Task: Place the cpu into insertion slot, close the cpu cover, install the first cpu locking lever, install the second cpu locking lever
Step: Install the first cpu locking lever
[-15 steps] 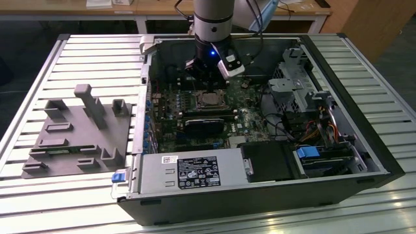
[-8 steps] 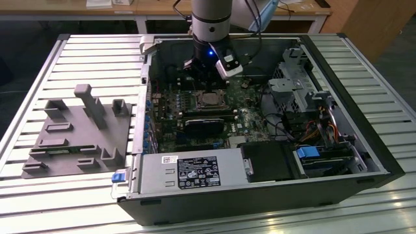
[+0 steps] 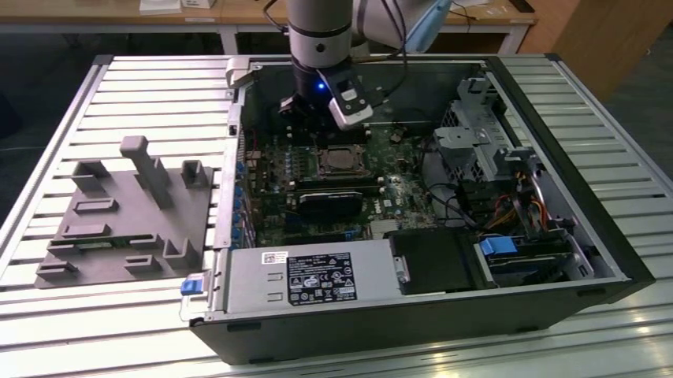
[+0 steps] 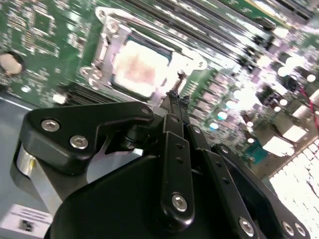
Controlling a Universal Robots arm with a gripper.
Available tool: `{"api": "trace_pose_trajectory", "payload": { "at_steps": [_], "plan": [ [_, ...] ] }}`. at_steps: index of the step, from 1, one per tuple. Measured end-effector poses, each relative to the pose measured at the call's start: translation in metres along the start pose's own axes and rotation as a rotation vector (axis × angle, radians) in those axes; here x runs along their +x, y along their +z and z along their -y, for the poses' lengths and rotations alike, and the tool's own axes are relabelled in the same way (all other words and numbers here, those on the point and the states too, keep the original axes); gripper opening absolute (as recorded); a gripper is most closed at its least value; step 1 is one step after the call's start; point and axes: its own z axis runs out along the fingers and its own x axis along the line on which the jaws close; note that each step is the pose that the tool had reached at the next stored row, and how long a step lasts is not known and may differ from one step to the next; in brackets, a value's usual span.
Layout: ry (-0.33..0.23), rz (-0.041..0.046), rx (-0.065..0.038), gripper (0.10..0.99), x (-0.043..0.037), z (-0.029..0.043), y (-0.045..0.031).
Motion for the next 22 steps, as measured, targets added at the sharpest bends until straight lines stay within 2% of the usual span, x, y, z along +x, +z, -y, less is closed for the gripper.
{"api": "trace_pose_trajectory", "payload": {
  "at_steps": [7, 8, 11, 16, 17, 19, 22],
  "plan": [
    [0.000, 0.0027, -0.001, 0.102, 0.0189, 0.0017, -0.0009],
    [0.000, 0.0026, -0.003, 0.102, 0.0210, 0.0019, -0.0010],
    [0.001, 0.0003, -0.029, 0.102, 0.0270, 0.0026, -0.0013],
    [0.005, -0.0061, -0.100, 0.102, 0.0304, 0.0029, -0.0019],
    [0.005, -0.0070, -0.112, 0.102, 0.0306, 0.0029, -0.0026],
    [0.006, -0.0080, -0.124, 0.102, 0.0308, 0.0027, -0.0051],
    [0.006, -0.0081, -0.132, 0.102, 0.0309, 0.0024, -0.0093]
  ]
}}
